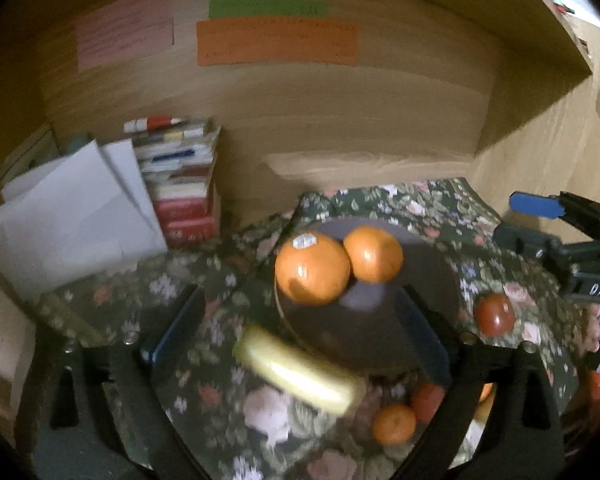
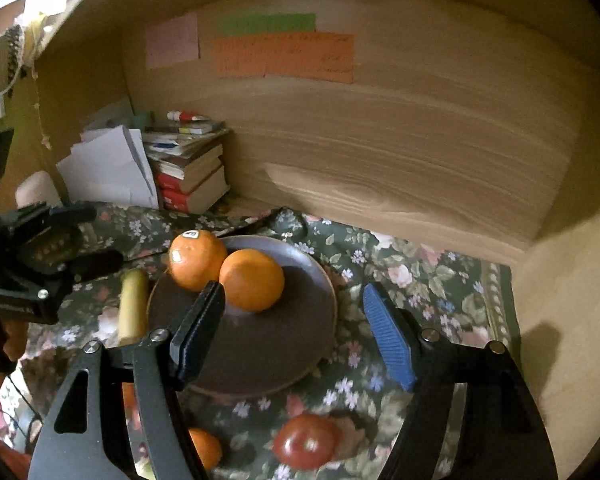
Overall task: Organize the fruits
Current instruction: 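Withdraw both tools from the plate toward the yellow cylindrical vegetables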
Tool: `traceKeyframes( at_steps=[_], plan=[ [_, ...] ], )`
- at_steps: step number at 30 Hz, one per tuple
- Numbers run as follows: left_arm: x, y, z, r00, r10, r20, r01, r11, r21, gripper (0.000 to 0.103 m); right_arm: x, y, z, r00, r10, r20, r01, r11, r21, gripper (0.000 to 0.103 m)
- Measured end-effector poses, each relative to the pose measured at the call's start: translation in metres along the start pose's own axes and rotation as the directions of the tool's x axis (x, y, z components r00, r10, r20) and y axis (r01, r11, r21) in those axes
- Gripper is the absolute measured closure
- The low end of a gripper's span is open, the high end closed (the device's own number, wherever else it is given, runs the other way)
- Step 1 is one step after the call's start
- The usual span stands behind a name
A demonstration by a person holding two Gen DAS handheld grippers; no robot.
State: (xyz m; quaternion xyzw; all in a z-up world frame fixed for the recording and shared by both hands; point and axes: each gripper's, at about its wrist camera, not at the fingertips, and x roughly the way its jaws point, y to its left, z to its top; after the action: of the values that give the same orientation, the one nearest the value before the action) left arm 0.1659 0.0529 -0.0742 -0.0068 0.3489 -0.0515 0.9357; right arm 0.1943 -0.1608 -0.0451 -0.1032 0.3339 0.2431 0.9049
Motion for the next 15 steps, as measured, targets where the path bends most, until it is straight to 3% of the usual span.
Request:
traceKeyframes(
  at_steps=[7, 15],
  plan=[
    [-0.013, -0.008, -0.041, 0.999, -0.013, -0.045, 0.012, 1.000, -0.006, 0.005, -0.023, 0.005, -0.036, 1.000, -0.021, 0.008, 0.020, 0.999, 0.035, 0.023],
    [-0.020, -0.030, -0.080, 0.992, -0.072, -0.107, 0.072, 0.997, -0.006, 0.005, -0.046, 0.008, -0.090, 0.998, -0.068, -0.020, 0.069, 0.996, 0.055, 0.023]
  ],
)
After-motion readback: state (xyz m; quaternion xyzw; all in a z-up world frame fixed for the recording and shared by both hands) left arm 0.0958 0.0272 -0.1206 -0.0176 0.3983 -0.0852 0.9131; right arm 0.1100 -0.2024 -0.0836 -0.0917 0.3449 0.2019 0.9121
